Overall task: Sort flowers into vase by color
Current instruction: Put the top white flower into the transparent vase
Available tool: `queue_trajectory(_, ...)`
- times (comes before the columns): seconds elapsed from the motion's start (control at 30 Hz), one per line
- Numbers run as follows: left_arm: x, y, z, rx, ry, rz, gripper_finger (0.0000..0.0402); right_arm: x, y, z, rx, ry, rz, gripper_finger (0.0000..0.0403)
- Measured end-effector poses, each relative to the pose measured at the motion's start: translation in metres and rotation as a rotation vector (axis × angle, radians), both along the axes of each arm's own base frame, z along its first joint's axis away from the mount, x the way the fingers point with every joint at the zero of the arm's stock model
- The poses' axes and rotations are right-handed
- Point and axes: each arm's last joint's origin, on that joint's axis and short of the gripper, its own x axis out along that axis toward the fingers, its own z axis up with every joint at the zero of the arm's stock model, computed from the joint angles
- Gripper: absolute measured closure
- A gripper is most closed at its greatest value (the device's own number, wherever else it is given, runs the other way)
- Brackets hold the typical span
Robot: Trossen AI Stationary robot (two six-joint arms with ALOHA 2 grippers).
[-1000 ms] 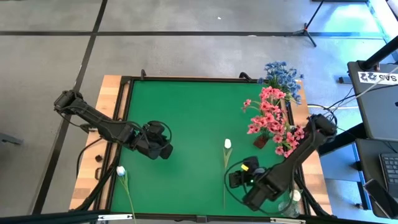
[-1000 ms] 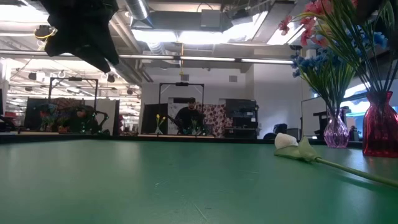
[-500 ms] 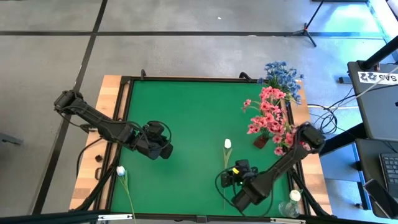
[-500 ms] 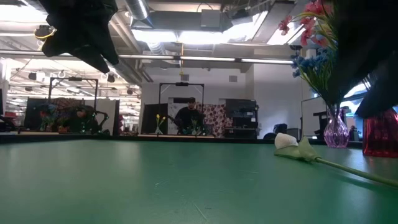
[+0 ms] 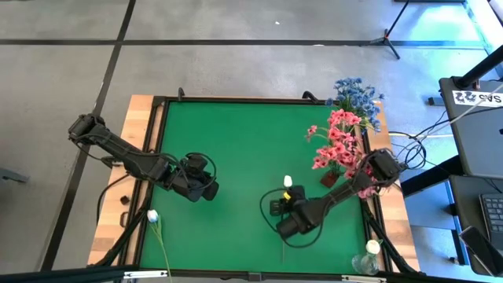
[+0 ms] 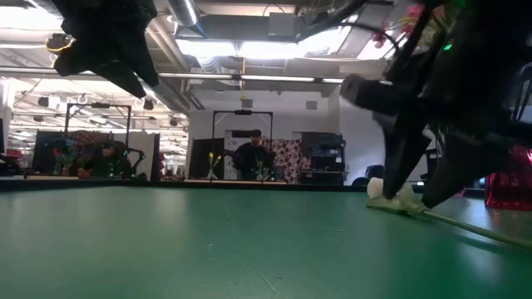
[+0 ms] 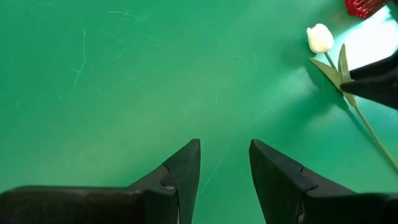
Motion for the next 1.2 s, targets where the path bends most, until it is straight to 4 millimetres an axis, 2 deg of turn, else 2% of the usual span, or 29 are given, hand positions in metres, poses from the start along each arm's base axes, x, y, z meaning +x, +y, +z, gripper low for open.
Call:
queue_trajectory(0.2, 0.000, 0.000, 0.000, 0.000, 0.001, 0.000, 0.0267, 0.005, -0.009, -0.007, 0.029, 0.000, 0.022, 0.0261)
queue_trajectory(0.5, 0.000, 0.000, 0.000, 0.005, 0.007, -0.007, 0.0267, 0.004, -0.010, -0.008, -0.001, 0.017, 0.022, 0.0388)
queue_trajectory(0.63, 0.000, -0.003, 0.001, 0.015, -0.014, -0.013, 0.0265, 0.006, -0.006, -0.003, -0.010, -0.005, 0.036, 0.0384)
queue_trajectory(0.83, 0.007, -0.012, 0.007, -0.007, -0.117, -0.070, 0.0231, 0.010, 0.011, 0.043, -0.072, -0.131, 0.161, 0.0396)
queue_trajectory(1.0, 0.017, -0.018, 0.016, -0.004, -0.231, -0.132, 0.0202, 0.007, 0.024, 0.100, -0.141, -0.266, 0.311, 0.0394)
queue_trajectory(1.2, 0.026, -0.027, 0.029, 0.064, -0.360, -0.266, 0.0200, -0.008, 0.035, 0.174, -0.242, -0.400, 0.504, 0.0395)
